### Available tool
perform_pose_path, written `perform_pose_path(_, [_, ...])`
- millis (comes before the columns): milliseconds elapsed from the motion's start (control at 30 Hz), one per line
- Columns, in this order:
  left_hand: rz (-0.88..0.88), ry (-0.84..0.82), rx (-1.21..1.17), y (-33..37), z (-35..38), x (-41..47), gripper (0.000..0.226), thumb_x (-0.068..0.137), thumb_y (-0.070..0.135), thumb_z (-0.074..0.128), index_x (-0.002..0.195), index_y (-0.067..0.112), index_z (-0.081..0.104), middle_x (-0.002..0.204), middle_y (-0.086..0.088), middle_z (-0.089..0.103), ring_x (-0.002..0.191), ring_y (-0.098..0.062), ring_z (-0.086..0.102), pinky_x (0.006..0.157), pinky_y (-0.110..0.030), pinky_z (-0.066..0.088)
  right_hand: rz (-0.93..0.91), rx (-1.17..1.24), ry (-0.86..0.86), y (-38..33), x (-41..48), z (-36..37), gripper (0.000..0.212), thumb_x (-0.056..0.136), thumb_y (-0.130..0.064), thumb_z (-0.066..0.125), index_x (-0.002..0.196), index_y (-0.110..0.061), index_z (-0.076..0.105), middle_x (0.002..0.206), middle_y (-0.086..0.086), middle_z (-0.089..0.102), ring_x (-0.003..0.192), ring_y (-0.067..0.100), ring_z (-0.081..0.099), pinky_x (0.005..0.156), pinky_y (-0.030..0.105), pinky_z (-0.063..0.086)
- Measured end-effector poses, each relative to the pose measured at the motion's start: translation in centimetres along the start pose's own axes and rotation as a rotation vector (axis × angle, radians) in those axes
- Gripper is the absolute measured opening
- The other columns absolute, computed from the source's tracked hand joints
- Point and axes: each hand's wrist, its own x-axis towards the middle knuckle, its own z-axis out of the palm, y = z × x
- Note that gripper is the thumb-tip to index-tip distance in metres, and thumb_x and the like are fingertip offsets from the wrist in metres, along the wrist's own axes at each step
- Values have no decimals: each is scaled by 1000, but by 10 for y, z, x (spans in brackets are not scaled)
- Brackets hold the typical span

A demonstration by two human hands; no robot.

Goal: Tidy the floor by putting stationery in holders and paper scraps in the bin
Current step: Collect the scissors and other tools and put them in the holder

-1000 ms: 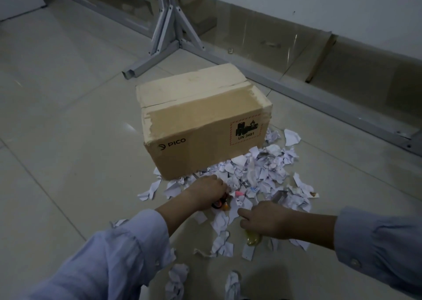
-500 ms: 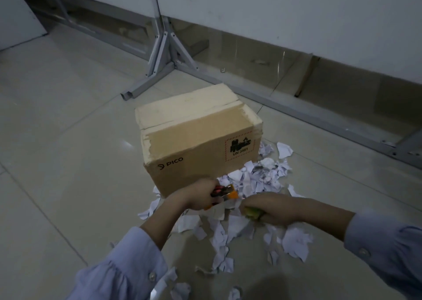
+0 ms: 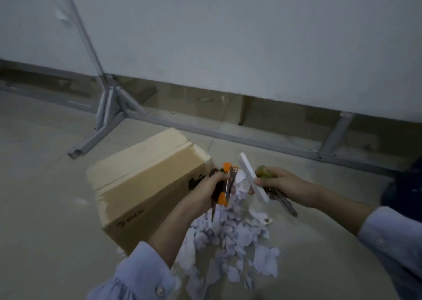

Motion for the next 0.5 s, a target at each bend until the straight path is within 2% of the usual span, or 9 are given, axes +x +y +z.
perform_pose_path(67, [32,-49,-84,18,26,14,25,99,26,41,91,7,55,64,-4,56,51,-11,53,48,-21,43,27,104,136,-9,-11,-16,22,92,-19,58,105,0,58,89,17,72,79,29,49,61,32,37])
perform_pose_path(133, [83,-96,-125,37,54,28,25,99,28,43,91,7,55,68,-3,53,54,-10,54,48,-19,42,32,206,285,-18,-25,-34,24,93,-20,57,108,-2,58,82,10,72,76,28,51,56,29,37])
perform_pose_path(200, [120,-126,-161,52,85,42,24,97,31,47,95,9,57,71,-1,54,57,-9,56,52,-19,41,19,315,416,-26,-43,-53,20,93,-21,56,105,-5,57,77,9,70,68,22,51,50,26,35])
perform_pose_path(300, [139,-174,-201,68,127,59,28,93,40,51,95,13,58,66,1,59,62,-10,55,62,-23,38,14,434,565,-34,-66,-76,14,94,-23,55,99,-9,56,73,9,67,62,18,49,50,27,32])
perform_pose_path(400, [94,-170,-229,82,176,70,31,92,44,53,97,14,58,64,0,58,54,-9,55,52,-21,42,-28,528,710,-37,-94,-103,19,94,-25,55,98,-6,56,68,10,65,60,19,47,48,27,29])
perform_pose_path(500, [85,-145,-260,99,222,72,32,91,45,54,91,13,58,57,-1,58,45,-9,54,45,-22,42,-48,553,827,-38,-120,-125,24,94,-28,55,102,-6,58,70,10,65,52,17,45,42,24,31])
